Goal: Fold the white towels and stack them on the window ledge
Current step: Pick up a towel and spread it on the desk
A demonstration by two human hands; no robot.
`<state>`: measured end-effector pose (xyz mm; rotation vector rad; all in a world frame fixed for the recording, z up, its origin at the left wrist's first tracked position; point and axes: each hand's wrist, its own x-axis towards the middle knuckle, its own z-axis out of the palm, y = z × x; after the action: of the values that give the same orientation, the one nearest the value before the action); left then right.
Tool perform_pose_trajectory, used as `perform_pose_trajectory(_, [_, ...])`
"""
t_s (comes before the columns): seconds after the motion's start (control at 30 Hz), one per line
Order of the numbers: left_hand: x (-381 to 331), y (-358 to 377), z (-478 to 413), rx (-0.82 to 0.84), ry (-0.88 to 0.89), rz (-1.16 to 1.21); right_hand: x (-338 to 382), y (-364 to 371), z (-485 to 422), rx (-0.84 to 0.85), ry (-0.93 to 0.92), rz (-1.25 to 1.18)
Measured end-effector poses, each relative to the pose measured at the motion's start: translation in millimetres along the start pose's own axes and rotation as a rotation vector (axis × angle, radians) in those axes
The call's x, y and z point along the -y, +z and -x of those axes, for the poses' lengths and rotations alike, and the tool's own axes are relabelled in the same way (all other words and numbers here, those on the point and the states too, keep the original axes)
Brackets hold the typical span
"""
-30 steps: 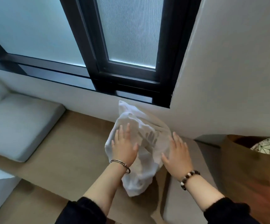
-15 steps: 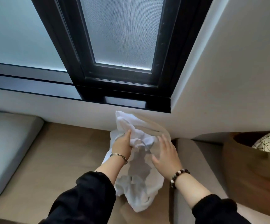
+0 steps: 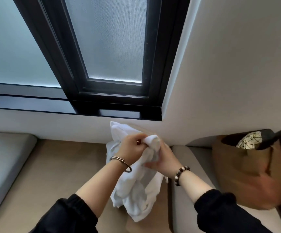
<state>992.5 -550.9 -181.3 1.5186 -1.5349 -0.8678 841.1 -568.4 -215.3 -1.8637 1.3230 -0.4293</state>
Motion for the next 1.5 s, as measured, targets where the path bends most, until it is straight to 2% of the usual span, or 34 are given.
perform_pose_trajectory(0.1, [-33,10,0,0.006,0.039,0.097,10,-13,15,-0.166,0.048,-0.144])
perform_pose_trajectory(0.13, [-43,14,-1,0.012,0.053,0.129,10,-19,20,-0.226,0.066,-0.116])
perform_pose_trajectory(0.27, [-70,34,-8,0.056,0.081,0.135,11,-62,49,-0.314,0.149,-0.171])
perform_pose_trajectory(0.33, [-79,50,-11,0.200,0.074,0.047,8,-88,68,-0.382,0.198,-0.287])
perform_pose_trajectory(0.43, [-91,84,-10,0.503,0.054,-0.109,-1,-133,99,-0.557,0.230,-0.386])
perform_pose_trajectory(0.5, [-103,115,-5,0.599,0.064,-0.238,-13,-162,127,-0.653,0.251,-0.390])
perform_pose_trajectory(0.73, [-216,256,42,0.599,0.224,-0.230,-91,-259,272,-0.960,0.263,-0.385])
perform_pose_trajectory(0.83, [-275,330,75,0.636,0.315,-0.130,-135,-302,358,-1.120,0.287,-0.420])
perform_pose_trajectory(0.93, [-336,408,119,0.676,0.324,-0.008,-180,-337,451,-1.189,0.284,-0.484])
perform_pose_trajectory(1.07, [-408,508,185,0.730,0.242,0.195,-220,-360,569,-1.146,0.276,-0.594])
perform_pose_trajectory(1.23, [-482,601,268,0.923,0.092,0.442,-259,-360,662,-1.141,0.443,-0.428])
perform_pose_trajectory(1.3, [-510,632,295,1.026,0.031,0.549,-274,-368,688,-1.277,0.501,-0.375])
perform_pose_trajectory(1.4, [-548,679,327,1.165,-0.037,0.683,-287,-392,732,-1.616,0.583,-0.256])
perform_pose_trajectory(1.5, [-584,719,346,1.278,-0.137,0.796,-291,-428,782,-1.766,0.754,-0.117])
